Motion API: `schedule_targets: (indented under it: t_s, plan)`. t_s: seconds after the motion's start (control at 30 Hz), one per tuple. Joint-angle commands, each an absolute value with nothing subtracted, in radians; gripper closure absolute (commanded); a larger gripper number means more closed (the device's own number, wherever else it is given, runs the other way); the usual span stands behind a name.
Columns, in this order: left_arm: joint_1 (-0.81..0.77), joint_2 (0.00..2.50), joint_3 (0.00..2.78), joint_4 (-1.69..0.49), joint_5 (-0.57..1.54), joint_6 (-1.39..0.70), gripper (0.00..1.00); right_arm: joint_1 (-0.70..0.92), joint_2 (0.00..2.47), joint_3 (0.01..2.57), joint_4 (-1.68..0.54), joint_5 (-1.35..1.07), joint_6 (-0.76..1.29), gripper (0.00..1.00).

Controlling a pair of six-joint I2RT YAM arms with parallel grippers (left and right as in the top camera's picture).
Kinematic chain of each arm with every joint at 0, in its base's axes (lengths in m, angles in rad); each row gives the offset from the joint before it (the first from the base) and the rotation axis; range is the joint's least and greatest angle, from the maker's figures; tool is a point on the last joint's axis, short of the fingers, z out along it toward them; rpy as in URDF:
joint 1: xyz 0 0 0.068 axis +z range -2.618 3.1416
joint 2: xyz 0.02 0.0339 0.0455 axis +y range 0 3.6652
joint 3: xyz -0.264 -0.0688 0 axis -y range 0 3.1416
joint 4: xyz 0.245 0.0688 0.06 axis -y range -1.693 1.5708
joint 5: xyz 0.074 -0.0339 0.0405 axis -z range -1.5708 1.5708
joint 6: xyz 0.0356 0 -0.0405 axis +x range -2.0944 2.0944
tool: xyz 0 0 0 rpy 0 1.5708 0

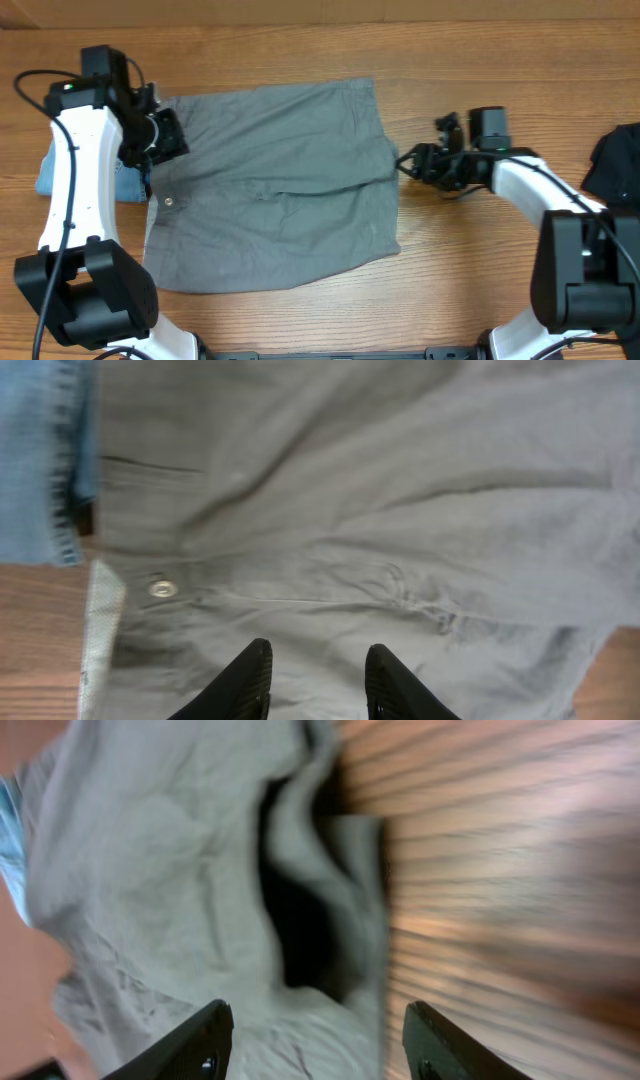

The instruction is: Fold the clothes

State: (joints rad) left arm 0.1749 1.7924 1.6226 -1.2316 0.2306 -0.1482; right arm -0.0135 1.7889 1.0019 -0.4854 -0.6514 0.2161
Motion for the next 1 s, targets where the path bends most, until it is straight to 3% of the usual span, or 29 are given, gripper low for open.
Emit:
schedule_targets:
  t_s: [0.0, 0.23, 0.47, 0.57, 0.63, 0.7, 0.8, 0.87, 0.97]
  plan:
    - [0.14, 1.797, 1.642, -1.234, 0.255, -0.107, 0.65, -0.072, 1.757, 1.025, -0.626, -0.731, 0.212, 0.41]
    - [0.117, 1.797, 1.642, -1.222, 0.256, -0.108, 0.64, -0.043, 1.758, 1.008, -1.024, -0.675, 0.107, 0.42]
    - [0.117, 1.797, 1.642, -1.222, 0.256, -0.108, 0.65, 0.119, 1.76, 0.886, -0.978, -0.651, 0.215, 0.33]
    - [0.117, 1.797, 1.642, -1.224, 0.257, -0.109, 0.65, 0.187, 1.763, 0.839, -0.894, -0.649, 0.307, 0.34]
    - [0.117, 1.797, 1.642, -1.223, 0.26, -0.109, 0.65, 0.217, 1.763, 0.825, -0.834, -0.648, 0.36, 0.45]
    - [0.117, 1.797, 1.642, -1.223, 0.263, -0.109, 0.65, 0.223, 1.763, 0.829, -0.789, -0.658, 0.375, 0.67]
    - [0.117, 1.797, 1.642, -1.223, 0.263, -0.109, 0.65, 0.199, 1.76, 0.88, -0.798, -0.651, 0.324, 0.88]
    - [0.117, 1.797, 1.642, -1.226, 0.263, -0.108, 0.64, 0.167, 1.747, 0.948, -0.864, -0.58, 0.291, 0.96]
    - [0.117, 1.797, 1.642, -1.229, 0.263, -0.108, 0.64, 0.12, 1.716, 1.099, -1.042, -0.443, 0.249, 0.96]
